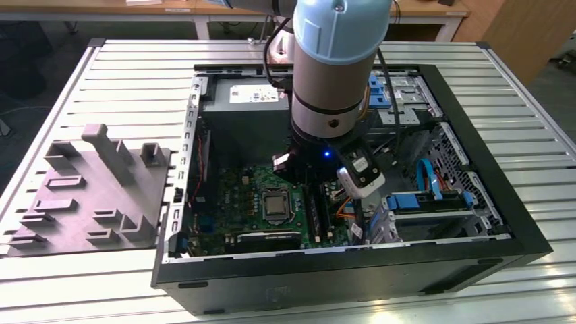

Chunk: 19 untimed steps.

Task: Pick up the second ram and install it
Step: 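Insert the second ram into the second slot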

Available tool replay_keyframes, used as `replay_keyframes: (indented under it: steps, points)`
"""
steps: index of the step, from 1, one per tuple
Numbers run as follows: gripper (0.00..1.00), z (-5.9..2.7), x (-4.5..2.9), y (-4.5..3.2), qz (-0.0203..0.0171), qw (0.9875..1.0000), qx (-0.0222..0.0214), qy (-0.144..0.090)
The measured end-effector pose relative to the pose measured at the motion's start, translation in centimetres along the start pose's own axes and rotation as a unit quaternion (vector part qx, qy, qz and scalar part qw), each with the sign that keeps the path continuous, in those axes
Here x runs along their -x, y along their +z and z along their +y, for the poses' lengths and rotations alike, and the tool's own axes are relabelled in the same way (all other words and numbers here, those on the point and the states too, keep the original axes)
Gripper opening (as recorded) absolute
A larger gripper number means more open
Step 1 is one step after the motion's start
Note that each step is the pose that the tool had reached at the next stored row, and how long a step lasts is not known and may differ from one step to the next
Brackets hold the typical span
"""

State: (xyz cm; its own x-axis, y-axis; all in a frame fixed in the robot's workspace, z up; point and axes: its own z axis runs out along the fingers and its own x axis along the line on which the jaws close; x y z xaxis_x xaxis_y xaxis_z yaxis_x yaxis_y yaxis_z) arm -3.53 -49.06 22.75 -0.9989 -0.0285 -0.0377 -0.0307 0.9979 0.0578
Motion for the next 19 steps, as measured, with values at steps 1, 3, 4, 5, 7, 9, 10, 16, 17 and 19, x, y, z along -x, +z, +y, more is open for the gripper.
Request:
replay_keyframes:
  steps: [1, 3, 4, 5, 7, 9, 10, 16, 17, 19]
  points:
    - [0.11, 0.0, 0.0, 0.0, 0.0, 1.0, 0.0002, 0.0]
    - [0.11, -0.01, 0.0, 0.02, 0.0, 1.0, 0.0003, 0.0]
    - [0.11, -0.01, 0.0, 0.05, 0.0, 1.0, 0.0003, 0.0]
    - [0.11, -0.02, 0.0, 0.05, 0.0001, 1.0, 0.0002, 0.0]
    - [0.11, -0.01, 0.0, 0.05, 0.0001, 1.0, 0.0002, 0.0]
    - [0.11, -0.01, 0.0, 0.06, 0.0, 1.0, 0.0005, 0.0]
    - [0.11, -0.01, 0.0, 0.09, 0.0, 1.0, 0.0006, 0.0]
    - [0.11, -0.03, 0.0, 0.13, 0.0, 1.0, 0.0005, 0.0]
    - [0.11, -0.03, -0.01, 0.13, 0.0, 1.0, 0.0005, 0.0]
    - [0.11, -0.04, -0.01, 0.16, 0.0, 1.0, 0.0005, 0.0]
